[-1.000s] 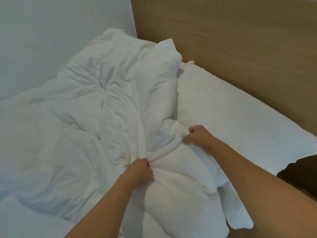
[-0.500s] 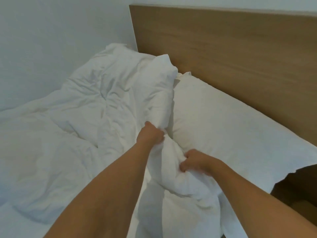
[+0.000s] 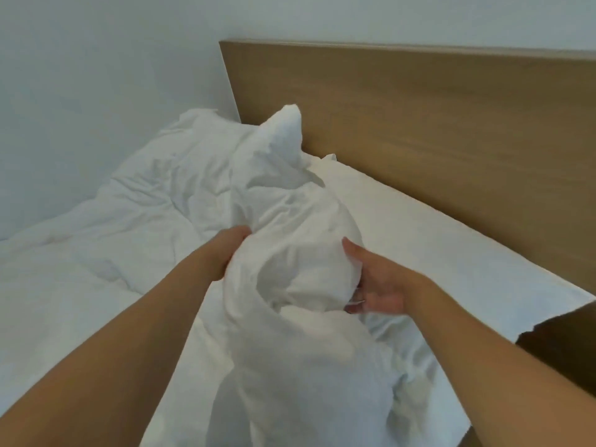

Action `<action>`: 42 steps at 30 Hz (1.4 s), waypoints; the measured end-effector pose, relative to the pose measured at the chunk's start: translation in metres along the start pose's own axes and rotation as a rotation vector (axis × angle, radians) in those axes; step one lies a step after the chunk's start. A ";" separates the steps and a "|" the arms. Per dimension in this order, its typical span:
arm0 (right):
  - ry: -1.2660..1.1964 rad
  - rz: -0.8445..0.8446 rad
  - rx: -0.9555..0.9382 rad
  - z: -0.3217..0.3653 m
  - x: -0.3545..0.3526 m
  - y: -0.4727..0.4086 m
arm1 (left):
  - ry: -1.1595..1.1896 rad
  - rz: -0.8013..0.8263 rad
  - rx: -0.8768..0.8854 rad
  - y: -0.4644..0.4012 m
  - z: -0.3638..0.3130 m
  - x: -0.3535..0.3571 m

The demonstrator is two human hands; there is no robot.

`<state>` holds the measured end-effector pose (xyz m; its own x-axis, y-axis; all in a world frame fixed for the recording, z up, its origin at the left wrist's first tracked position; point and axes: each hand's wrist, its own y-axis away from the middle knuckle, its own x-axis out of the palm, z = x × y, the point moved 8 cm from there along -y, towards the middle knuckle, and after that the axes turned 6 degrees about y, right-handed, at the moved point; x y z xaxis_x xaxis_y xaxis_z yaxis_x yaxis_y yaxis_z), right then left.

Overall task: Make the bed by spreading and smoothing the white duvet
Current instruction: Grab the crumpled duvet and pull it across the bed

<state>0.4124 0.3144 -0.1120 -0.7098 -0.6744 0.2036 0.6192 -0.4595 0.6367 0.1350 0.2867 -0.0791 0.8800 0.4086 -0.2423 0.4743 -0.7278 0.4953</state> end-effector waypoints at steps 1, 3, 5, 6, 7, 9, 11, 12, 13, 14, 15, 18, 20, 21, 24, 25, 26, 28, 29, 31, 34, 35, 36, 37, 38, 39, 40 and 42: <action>-0.055 0.017 -0.002 -0.010 0.007 -0.001 | -0.006 -0.013 -0.041 -0.004 0.011 0.004; -0.090 -0.058 -0.045 -0.010 0.003 0.000 | 0.030 -0.076 0.010 -0.005 0.015 0.018; -0.122 -0.215 -0.183 0.017 -0.022 0.013 | -0.074 -0.099 0.107 -0.015 0.008 0.031; -0.140 -0.313 -0.312 0.041 -0.038 0.027 | -0.156 -0.092 0.126 -0.016 0.002 0.043; -0.149 -0.430 -0.469 0.069 -0.054 0.049 | -0.209 -0.102 0.166 -0.015 -0.007 0.052; -0.003 -0.750 -0.769 0.125 -0.082 0.115 | -0.201 -0.153 0.327 0.004 -0.043 0.076; 0.377 -1.032 -0.901 0.168 -0.091 0.172 | -0.130 -0.188 0.508 0.027 -0.085 0.102; 0.610 -1.070 -0.832 0.180 -0.092 0.180 | -0.144 -0.171 0.572 0.037 -0.102 0.119; 0.803 -1.055 -0.688 0.183 -0.097 0.176 | -0.218 -0.145 0.601 0.039 -0.110 0.137; 0.865 -1.010 -0.532 0.176 -0.106 0.169 | -0.370 -0.134 0.595 0.042 -0.112 0.154; 0.777 -0.938 -0.432 0.162 -0.119 0.160 | -0.533 -0.125 0.564 0.043 -0.106 0.168; 0.126 -0.615 -0.388 0.097 -0.159 0.123 | -0.681 -0.120 0.685 0.081 -0.069 0.199; -0.085 -0.444 -0.303 0.049 -0.179 0.095 | -0.560 -0.164 0.862 0.138 -0.030 0.213; -0.136 -0.365 -0.252 0.028 -0.180 0.084 | -0.572 -0.175 0.903 0.162 -0.004 0.221; -0.232 -0.327 -0.242 0.007 -0.178 0.065 | -0.827 -0.076 0.761 0.179 0.061 0.257; -0.264 -0.396 -0.238 0.011 -0.182 0.064 | -0.871 -0.070 0.719 0.169 0.065 0.264; -0.271 -0.507 -0.242 0.017 -0.194 0.066 | -0.893 -0.052 0.700 0.153 0.061 0.265; -0.184 -0.815 -0.325 0.039 -0.233 0.088 | -0.948 0.095 0.630 0.116 0.047 0.260; -0.094 -0.979 -0.384 0.051 -0.253 0.106 | -1.006 0.181 0.575 0.104 0.036 0.253; 0.240 -1.206 -0.355 0.059 -0.284 0.131 | -1.016 0.323 0.430 0.098 0.016 0.233; 0.828 -1.303 0.015 0.038 -0.294 0.128 | -1.210 0.434 0.308 0.127 0.005 0.233; 1.016 -1.274 0.126 0.032 -0.286 0.117 | -1.274 0.432 0.291 0.138 0.009 0.241; 1.158 -1.235 0.152 0.027 -0.277 0.103 | -1.255 0.433 0.287 0.144 0.017 0.254; 1.254 -1.192 0.082 0.026 -0.265 0.090 | -1.198 0.417 0.304 0.147 0.026 0.270; 1.307 -1.135 -0.045 0.026 -0.251 0.078 | -1.151 0.386 0.323 0.146 0.037 0.285; 1.323 -1.066 -0.178 0.025 -0.238 0.068 | -1.169 0.349 0.332 0.141 0.052 0.300; 1.325 -0.995 -0.277 0.024 -0.225 0.060 | -1.238 0.308 0.331 0.134 0.070 0.313; 1.359 -0.915 -0.349 0.019 -0.206 0.046 | -1.369 0.257 0.357 0.122 0.099 0.328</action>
<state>0.5807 0.4432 -0.1105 -0.1834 -0.0208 -0.9828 0.3663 -0.9292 -0.0487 0.4838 0.2776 -0.1809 0.1765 -0.4450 -0.8780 0.1020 -0.8789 0.4659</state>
